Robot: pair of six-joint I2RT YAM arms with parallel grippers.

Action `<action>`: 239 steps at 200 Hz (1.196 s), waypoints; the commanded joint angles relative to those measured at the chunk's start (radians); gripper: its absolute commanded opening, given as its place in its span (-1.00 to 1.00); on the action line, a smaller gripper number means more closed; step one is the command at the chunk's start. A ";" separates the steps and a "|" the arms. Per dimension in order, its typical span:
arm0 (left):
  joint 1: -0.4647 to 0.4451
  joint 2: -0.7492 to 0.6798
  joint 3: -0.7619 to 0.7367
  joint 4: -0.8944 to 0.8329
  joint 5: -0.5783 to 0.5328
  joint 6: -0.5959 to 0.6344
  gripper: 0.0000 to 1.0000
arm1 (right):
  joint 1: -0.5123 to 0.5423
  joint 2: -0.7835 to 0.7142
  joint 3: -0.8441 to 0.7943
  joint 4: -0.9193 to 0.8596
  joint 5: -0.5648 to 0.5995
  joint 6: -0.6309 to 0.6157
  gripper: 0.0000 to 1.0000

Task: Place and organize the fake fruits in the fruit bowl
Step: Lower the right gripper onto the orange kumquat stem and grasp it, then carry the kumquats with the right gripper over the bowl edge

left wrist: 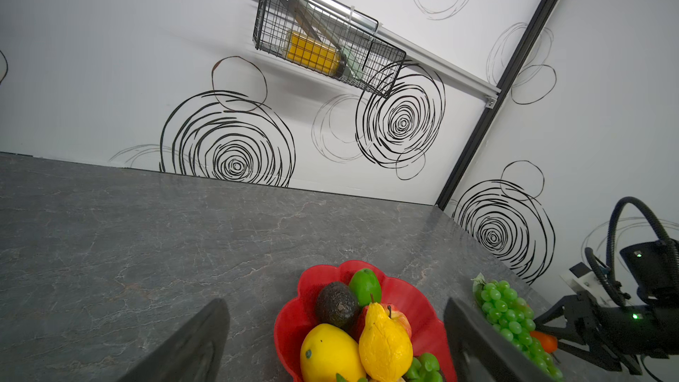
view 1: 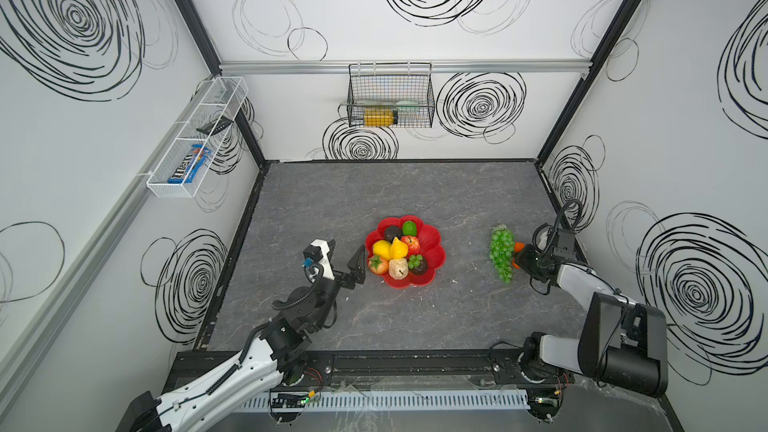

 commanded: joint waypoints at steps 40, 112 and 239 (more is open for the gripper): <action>0.007 -0.006 0.000 0.025 -0.008 -0.002 0.90 | 0.009 0.039 0.015 0.012 0.007 -0.002 -0.19; 0.007 0.013 0.001 0.038 0.008 -0.001 0.92 | -0.003 -0.111 0.005 -0.037 0.029 0.000 -0.40; 0.006 0.308 0.082 0.165 0.318 -0.010 0.84 | 0.437 -0.314 0.164 -0.099 -0.152 0.083 -0.41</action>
